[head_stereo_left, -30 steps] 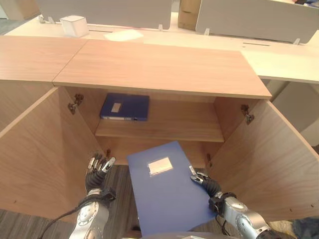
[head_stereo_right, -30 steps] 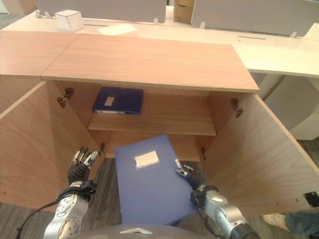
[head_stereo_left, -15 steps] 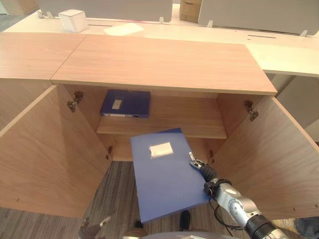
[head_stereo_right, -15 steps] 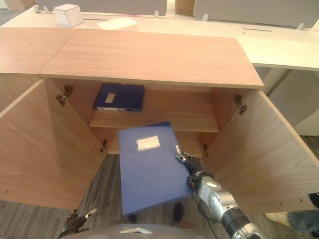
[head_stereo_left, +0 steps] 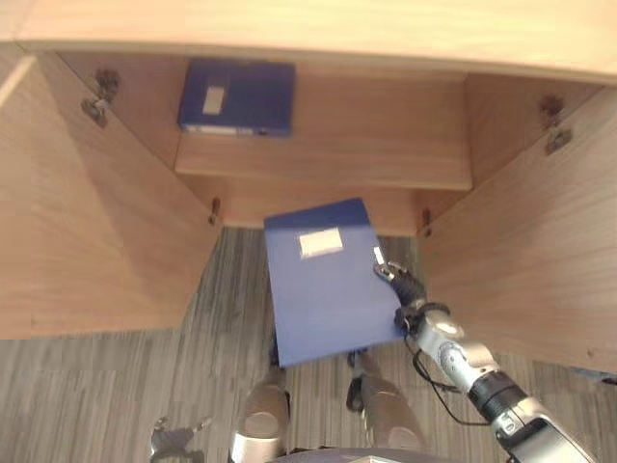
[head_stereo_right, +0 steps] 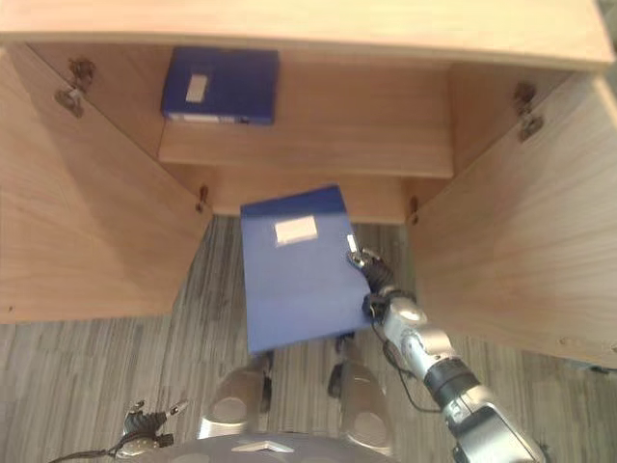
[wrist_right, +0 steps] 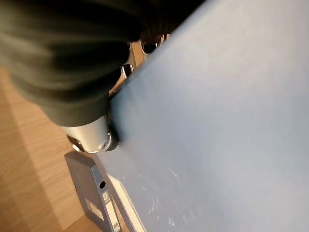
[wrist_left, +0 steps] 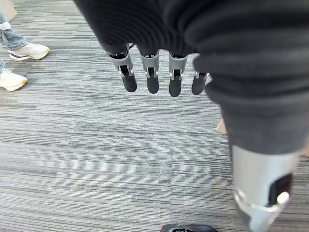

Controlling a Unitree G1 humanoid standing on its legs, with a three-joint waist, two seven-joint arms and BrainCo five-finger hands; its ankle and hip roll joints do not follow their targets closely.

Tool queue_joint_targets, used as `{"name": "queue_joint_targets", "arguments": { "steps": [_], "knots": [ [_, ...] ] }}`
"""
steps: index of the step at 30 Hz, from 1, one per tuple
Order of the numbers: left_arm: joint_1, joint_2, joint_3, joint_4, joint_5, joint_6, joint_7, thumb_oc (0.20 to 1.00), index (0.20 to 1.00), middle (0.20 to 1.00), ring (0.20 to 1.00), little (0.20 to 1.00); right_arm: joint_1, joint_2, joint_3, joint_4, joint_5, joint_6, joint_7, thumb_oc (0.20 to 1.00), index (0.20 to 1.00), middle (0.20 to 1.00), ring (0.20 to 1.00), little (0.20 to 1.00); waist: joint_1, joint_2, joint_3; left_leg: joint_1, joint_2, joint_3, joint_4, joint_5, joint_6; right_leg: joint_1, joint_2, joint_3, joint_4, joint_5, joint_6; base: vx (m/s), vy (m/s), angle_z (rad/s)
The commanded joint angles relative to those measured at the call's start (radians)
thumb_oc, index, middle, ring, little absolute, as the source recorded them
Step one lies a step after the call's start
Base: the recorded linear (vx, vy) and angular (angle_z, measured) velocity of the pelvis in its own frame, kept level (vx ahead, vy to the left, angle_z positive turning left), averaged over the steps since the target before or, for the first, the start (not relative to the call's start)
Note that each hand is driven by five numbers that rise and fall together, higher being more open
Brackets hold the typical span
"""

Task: Put the empty folder in the office cabinet

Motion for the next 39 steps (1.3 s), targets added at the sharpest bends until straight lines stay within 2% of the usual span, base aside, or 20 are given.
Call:
{"name": "queue_joint_targets", "arguments": {
  "steps": [1,7,10,19,22,26,27,33,36,37,38,39],
  "knots": [
    [0.009,0.046,-0.055,0.019,-0.044,-0.032,0.040,1.000,1.000,1.000,1.000,1.000,-0.119,-0.002,-0.045,-0.048,0.069,-0.123,-0.061,0.200,0.200,0.200,0.200,0.200,0.021,0.029,-0.037,-0.123,0.025,-0.050,-0.010,-0.004,-0.017,0.027,-0.035,-0.026,0.008,-0.076,0.058,-0.11,-0.017,0.05],
    [-0.008,0.040,-0.108,0.012,-0.042,-0.035,0.043,1.000,1.000,1.000,1.000,1.000,-0.232,-0.035,-0.039,-0.011,0.071,-0.140,-0.097,0.200,0.200,0.200,0.200,0.200,0.036,0.032,0.001,-0.199,0.037,-0.049,-0.010,0.015,-0.028,-0.038,-0.027,-0.036,0.001,-0.067,0.055,-0.07,-0.007,0.15],
    [-0.016,0.040,-0.128,0.021,-0.017,-0.031,0.035,1.000,1.000,1.000,1.000,1.000,-0.240,-0.041,-0.013,-0.001,0.061,-0.131,-0.081,0.200,0.200,0.200,0.200,0.200,0.036,0.038,0.032,-0.224,0.035,-0.052,-0.010,0.021,-0.031,-0.062,-0.027,-0.040,0.000,-0.059,0.056,-0.07,-0.010,-0.09],
    [-0.030,0.048,-0.135,0.016,0.042,-0.032,0.022,1.000,1.000,1.000,1.000,1.000,-0.229,-0.083,0.061,-0.001,-0.026,-0.094,-0.007,0.200,0.200,0.200,0.200,0.200,0.028,0.041,0.044,-0.229,0.027,-0.058,-0.010,0.018,-0.035,-0.068,-0.032,-0.037,0.000,-0.058,0.059,-0.01,-0.001,-0.01],
    [-0.039,0.051,-0.154,-0.011,0.053,-0.036,0.029,1.000,1.000,1.000,1.000,1.000,-0.270,-0.080,0.001,-0.002,0.019,-0.148,-0.040,0.200,0.200,0.200,0.200,0.200,0.023,0.043,0.053,-0.229,0.023,-0.060,-0.010,0.014,-0.030,-0.074,-0.034,-0.027,0.000,-0.054,0.061,-0.02,0.005,0.03],
    [-0.043,0.057,-0.166,-0.022,0.058,-0.039,0.030,1.000,1.000,1.000,1.000,1.000,-0.326,-0.094,-0.034,0.003,0.037,-0.172,-0.061,0.200,0.200,0.200,0.200,0.200,0.026,0.047,0.057,-0.233,0.022,-0.061,-0.010,0.015,-0.030,-0.079,-0.033,-0.027,0.000,-0.052,0.062,0.00,0.000,0.00],
    [-0.048,0.063,-0.183,-0.021,0.067,-0.043,0.027,1.000,1.000,1.000,1.000,1.000,-0.411,-0.120,-0.071,0.018,0.082,-0.209,-0.076,0.200,0.200,0.200,0.200,0.200,0.035,0.053,0.060,-0.241,0.018,-0.066,-0.010,0.016,-0.030,-0.085,-0.033,-0.027,0.000,-0.050,0.062,-0.02,-0.006,-0.07],
    [-0.043,0.080,-0.194,-0.028,0.080,-0.049,0.017,1.000,1.000,1.000,1.000,1.000,-0.497,-0.178,-0.043,-0.002,0.092,-0.205,-0.050,0.200,0.200,0.200,0.200,0.200,0.050,0.057,0.058,-0.252,0.012,-0.074,-0.010,0.019,-0.030,-0.086,-0.037,-0.036,0.000,-0.049,0.064,0.00,-0.004,0.02],
    [-0.046,0.084,-0.188,-0.002,0.092,-0.049,0.020,1.000,1.000,1.000,1.000,1.000,-0.499,-0.188,-0.058,-0.049,0.099,-0.231,-0.035,0.200,0.200,0.200,0.200,0.200,0.054,0.057,0.058,-0.256,0.010,-0.080,-0.010,0.020,-0.032,-0.088,-0.038,-0.040,0.000,-0.051,0.064,0.01,-0.010,0.19],
    [-0.048,0.085,-0.188,0.001,0.094,-0.050,0.023,1.000,1.000,1.000,1.000,1.000,-0.510,-0.183,-0.088,-0.047,0.111,-0.261,-0.049,0.200,0.200,0.200,0.200,0.200,0.056,0.059,0.058,-0.259,0.009,-0.082,-0.010,0.020,-0.032,-0.090,-0.038,-0.041,0.000,-0.051,0.064,0.00,0.003,0.16],
    [-0.061,0.088,-0.195,0.013,0.099,-0.052,0.033,1.000,1.000,1.000,1.000,1.000,-0.541,-0.155,-0.160,0.008,0.144,-0.325,-0.103,0.200,0.200,0.200,0.200,0.200,0.061,0.067,0.061,-0.270,0.005,-0.086,-0.010,0.021,-0.032,-0.099,-0.038,-0.043,0.000,-0.051,0.066,0.00,0.003,0.07],
    [-0.062,0.089,-0.195,0.014,0.099,-0.053,0.033,1.000,1.000,1.000,1.000,1.000,-0.542,-0.155,-0.160,0.009,0.144,-0.325,-0.103,0.200,0.200,0.200,0.200,0.200,0.061,0.067,0.061,-0.270,0.005,-0.086,-0.010,0.021,-0.032,-0.100,-0.038,-0.042,0.000,-0.051,0.066,0.00,0.000,0.00]
  ]
}}
